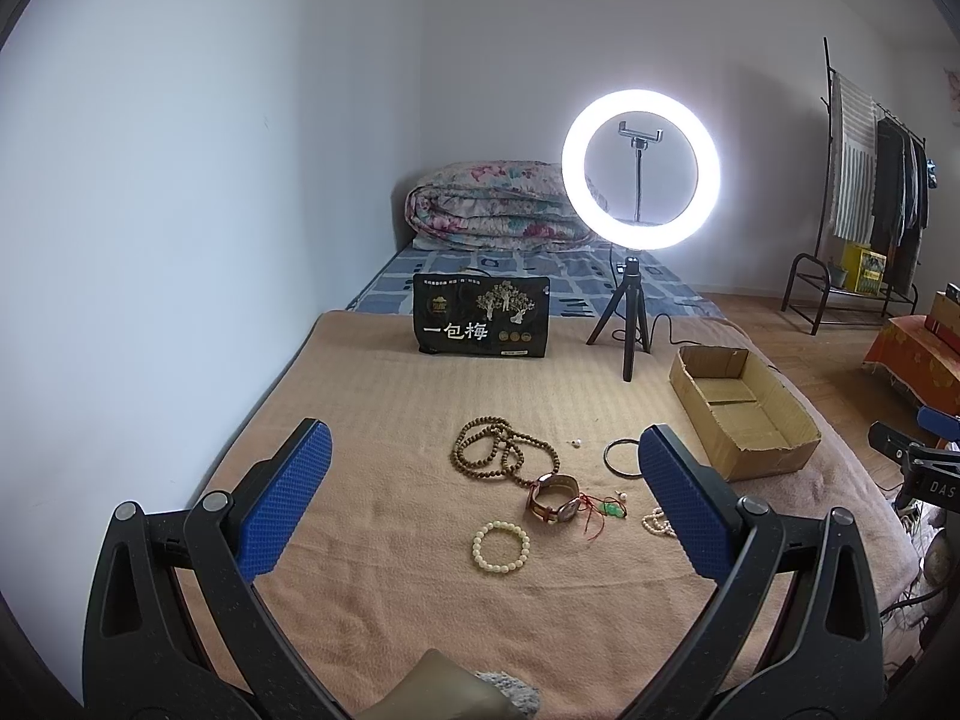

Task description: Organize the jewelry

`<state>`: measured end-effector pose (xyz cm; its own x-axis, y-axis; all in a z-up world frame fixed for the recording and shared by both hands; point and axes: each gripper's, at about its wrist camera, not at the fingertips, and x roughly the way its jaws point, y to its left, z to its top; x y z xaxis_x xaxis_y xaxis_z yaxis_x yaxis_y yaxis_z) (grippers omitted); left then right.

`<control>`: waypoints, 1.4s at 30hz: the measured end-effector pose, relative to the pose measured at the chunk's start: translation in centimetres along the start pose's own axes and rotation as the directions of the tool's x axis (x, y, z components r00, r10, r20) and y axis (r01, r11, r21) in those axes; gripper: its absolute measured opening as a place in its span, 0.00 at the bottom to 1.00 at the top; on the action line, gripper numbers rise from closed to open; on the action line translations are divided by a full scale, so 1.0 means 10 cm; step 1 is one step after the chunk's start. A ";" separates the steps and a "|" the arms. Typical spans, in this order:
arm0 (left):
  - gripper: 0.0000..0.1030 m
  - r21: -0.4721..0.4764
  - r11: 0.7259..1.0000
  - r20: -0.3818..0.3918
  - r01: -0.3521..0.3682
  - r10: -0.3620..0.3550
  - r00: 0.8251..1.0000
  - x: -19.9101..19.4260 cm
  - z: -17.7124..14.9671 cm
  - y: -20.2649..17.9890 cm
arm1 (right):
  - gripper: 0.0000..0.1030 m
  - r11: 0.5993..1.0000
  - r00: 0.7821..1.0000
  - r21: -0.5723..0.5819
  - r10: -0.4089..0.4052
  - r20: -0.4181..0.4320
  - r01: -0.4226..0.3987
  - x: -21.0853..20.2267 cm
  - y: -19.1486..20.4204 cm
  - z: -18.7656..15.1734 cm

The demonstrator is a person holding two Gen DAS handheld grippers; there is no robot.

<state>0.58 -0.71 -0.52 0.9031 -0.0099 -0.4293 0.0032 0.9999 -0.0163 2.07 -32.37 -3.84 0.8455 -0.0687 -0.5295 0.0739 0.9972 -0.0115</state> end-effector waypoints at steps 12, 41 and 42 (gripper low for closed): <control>1.00 -0.006 1.000 -0.037 0.000 0.000 0.999 0.25 -0.06 0.06 | 1.00 1.000 1.000 -0.012 0.010 -0.020 -0.010 0.13 0.03 0.01; 0.94 -0.043 0.994 -0.295 0.104 -0.112 0.949 1.67 -0.33 0.60 | 0.97 0.972 0.968 -0.145 0.152 -0.202 -0.183 1.07 0.30 -0.22; 0.94 -0.045 0.992 -0.305 0.115 -0.123 0.944 1.74 -0.32 0.59 | 0.97 0.970 0.965 -0.149 0.157 -0.212 -0.190 1.11 0.33 -0.23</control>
<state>14.92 4.98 -11.02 0.7213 -0.1367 -0.6790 0.0877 0.9905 -0.1062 10.48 -29.81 -11.66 0.7151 0.0963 -0.6924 -0.1679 0.9851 -0.0365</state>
